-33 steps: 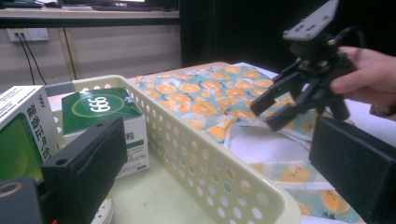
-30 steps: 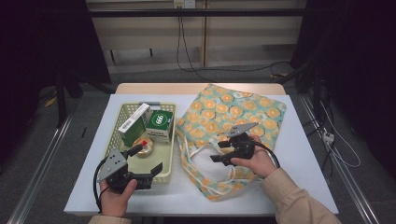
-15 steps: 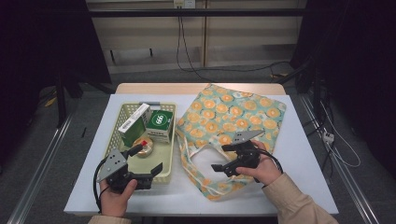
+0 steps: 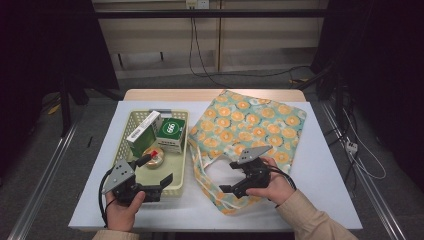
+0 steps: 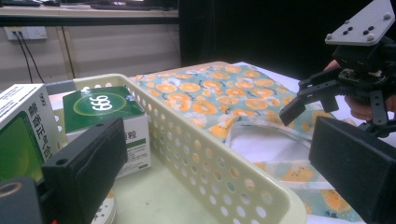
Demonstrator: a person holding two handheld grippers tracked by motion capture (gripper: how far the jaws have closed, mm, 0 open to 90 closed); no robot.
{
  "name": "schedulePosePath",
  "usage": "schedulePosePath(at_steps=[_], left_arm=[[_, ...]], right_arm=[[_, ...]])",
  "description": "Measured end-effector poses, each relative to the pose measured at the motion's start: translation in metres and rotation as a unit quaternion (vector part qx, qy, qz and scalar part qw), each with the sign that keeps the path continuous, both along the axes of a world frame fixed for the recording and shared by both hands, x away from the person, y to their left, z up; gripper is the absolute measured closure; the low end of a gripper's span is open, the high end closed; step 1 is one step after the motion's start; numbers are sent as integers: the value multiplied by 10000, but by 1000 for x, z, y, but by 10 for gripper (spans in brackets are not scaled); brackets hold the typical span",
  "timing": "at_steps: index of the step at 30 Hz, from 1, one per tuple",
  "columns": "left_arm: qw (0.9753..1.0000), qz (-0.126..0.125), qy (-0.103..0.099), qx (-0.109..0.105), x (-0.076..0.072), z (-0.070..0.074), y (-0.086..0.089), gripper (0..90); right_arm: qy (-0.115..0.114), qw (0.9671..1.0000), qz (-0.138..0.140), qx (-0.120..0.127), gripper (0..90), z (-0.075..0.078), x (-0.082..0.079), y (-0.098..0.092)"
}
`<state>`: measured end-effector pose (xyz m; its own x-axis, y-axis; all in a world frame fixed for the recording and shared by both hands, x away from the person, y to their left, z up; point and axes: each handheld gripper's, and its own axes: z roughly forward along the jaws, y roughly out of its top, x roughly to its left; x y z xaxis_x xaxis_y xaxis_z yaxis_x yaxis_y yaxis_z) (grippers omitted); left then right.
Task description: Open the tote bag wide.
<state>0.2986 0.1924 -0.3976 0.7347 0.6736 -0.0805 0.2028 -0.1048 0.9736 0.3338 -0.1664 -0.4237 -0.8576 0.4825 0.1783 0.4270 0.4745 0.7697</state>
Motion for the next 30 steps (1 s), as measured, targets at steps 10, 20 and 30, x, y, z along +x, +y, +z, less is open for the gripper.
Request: schedulePosePath(at_steps=[10, 20, 30], left_arm=[[9999, 119, 18, -63, 2, -1, 8, 43], [9998, 162, 59, -79, 1, -2, 15, 41], [9998, 186, 60, -76, 0, -2, 17, 41]], right_arm=[[77, 10000, 49, -37, 134, -3, -2, 4], [89, 9998, 144, -53, 176, -2, -7, 9], [-54, 9998, 108, 185, 199, 18, -12, 10]])
